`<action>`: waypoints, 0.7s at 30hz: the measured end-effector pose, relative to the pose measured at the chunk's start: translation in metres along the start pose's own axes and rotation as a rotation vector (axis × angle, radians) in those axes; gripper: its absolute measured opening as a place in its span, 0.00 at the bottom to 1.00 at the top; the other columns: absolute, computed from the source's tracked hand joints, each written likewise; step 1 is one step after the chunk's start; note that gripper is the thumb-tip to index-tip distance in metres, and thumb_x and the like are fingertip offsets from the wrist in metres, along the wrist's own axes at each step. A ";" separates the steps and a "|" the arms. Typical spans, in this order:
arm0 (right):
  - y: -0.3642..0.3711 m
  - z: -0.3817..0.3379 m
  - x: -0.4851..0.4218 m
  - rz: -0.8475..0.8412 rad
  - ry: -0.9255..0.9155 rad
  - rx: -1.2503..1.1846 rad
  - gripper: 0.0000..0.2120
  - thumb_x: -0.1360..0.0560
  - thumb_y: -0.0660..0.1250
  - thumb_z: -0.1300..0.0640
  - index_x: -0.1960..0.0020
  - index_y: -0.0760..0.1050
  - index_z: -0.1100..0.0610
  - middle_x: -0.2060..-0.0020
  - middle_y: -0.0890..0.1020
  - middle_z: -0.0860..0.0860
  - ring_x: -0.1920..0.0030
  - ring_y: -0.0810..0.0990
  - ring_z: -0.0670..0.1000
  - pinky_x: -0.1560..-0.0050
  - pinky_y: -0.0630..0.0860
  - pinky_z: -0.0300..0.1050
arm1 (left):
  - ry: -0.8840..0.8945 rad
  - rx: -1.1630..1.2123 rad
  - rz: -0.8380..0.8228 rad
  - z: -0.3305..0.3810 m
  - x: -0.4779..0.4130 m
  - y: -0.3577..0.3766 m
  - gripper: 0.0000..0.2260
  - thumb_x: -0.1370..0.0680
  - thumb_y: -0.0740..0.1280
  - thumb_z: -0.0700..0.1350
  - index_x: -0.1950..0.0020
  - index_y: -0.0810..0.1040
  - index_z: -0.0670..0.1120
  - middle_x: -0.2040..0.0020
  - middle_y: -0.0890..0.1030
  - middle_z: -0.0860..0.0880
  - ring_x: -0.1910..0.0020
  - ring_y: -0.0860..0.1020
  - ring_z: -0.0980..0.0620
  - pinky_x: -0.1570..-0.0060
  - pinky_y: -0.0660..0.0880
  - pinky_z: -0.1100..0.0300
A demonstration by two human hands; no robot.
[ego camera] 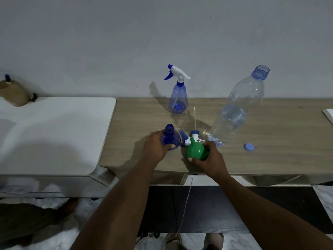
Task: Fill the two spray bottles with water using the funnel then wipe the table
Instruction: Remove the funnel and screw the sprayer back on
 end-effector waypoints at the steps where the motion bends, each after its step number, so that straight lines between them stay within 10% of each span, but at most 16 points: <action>1: 0.002 0.002 -0.002 0.002 -0.004 0.057 0.35 0.38 0.82 0.44 0.38 0.67 0.49 0.46 0.78 0.47 0.48 0.78 0.49 0.50 0.77 0.45 | -0.003 -0.002 0.001 0.000 0.000 0.000 0.29 0.35 0.80 0.52 0.35 0.78 0.51 0.43 0.82 0.48 0.46 0.80 0.47 0.44 0.76 0.51; 11: 0.007 0.000 -0.012 -0.003 -0.026 0.334 0.43 0.38 0.78 0.36 0.31 0.68 0.53 0.35 0.75 0.54 0.36 0.75 0.55 0.37 0.75 0.53 | -0.011 -0.029 0.005 0.003 0.002 -0.003 0.30 0.33 0.79 0.51 0.32 0.77 0.50 0.41 0.81 0.49 0.44 0.79 0.48 0.49 0.70 0.59; 16: -0.003 -0.040 -0.013 0.227 -0.300 0.210 0.25 0.26 0.72 0.45 0.35 0.72 0.56 0.39 0.76 0.54 0.39 0.74 0.53 0.43 0.70 0.43 | -0.031 -0.042 -0.004 0.004 0.002 -0.003 0.31 0.33 0.79 0.54 0.32 0.76 0.52 0.41 0.82 0.49 0.44 0.79 0.47 0.44 0.75 0.52; 21: 0.003 -0.061 -0.073 -0.130 -0.154 0.494 0.27 0.28 0.73 0.48 0.32 0.70 0.51 0.35 0.74 0.55 0.38 0.75 0.58 0.40 0.76 0.53 | -0.034 -0.031 -0.008 0.001 0.001 -0.009 0.28 0.33 0.80 0.52 0.35 0.78 0.50 0.43 0.82 0.48 0.45 0.80 0.46 0.45 0.75 0.54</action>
Point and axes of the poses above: each hand's wrist, its own x-axis away from the middle knuckle, its own y-axis out of the palm, z = x × y, the point moved 2 cm from there along -x, towards the middle knuckle
